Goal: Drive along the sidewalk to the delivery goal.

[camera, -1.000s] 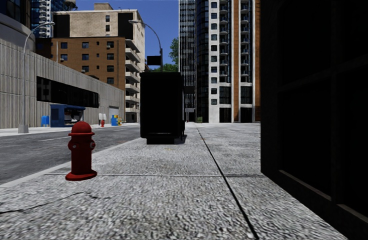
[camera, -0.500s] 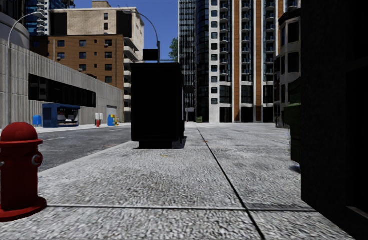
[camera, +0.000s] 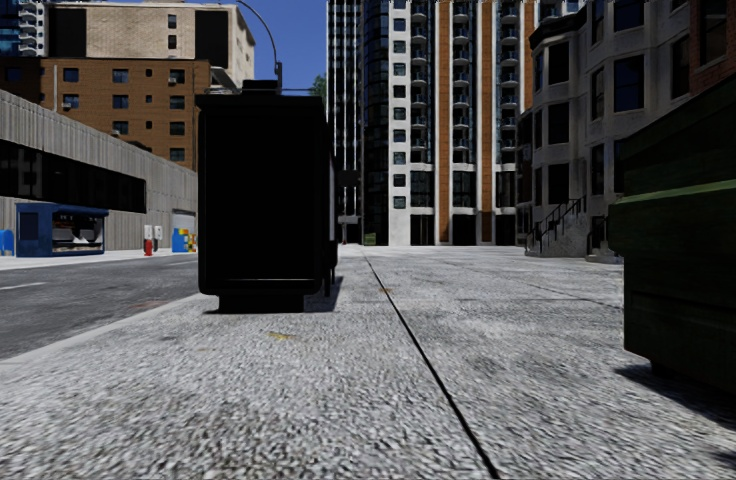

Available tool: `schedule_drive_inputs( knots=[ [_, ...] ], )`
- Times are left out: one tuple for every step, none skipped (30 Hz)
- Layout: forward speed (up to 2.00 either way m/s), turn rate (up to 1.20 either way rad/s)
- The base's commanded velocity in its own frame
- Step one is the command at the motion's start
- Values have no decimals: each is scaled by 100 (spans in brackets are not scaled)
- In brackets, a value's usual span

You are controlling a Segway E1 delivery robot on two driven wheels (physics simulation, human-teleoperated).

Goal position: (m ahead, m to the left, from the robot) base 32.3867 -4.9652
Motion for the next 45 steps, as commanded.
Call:
schedule_drive_inputs(
  knots=[
    [200,-30],
    [200,-30],
    [200,-30],
    [200,-30],
    [200,-30],
    [200,-30],
    [200,-30],
    [200,-30],
    [200,-30],
    [200,-30],
    [200,-30],
    [200,-30],
    [200,-30],
    [200,-30],
    [200,-30],
    [200,-30],
    [200,-30],
    [200,-30],
    [200,-30],
    [200,-30],
    [200,-30],
    [200,-30],
    [200,-30],
    [200,-30],
    [200,-30],
    [200,-30],
    [200,-30],
    [200,-30],
    [200,-30],
    [200,-30],
    [200,-30],
    [200,-30],
    [200,-30],
    [200,-30],
    [200,-30],
    [200,0],
    [200,0],
    [200,0],
    [200,0],
    [200,0],
    [200,0],
    [200,0],
    [200,0],
    [200,0],
    [200,0]
  ],
)
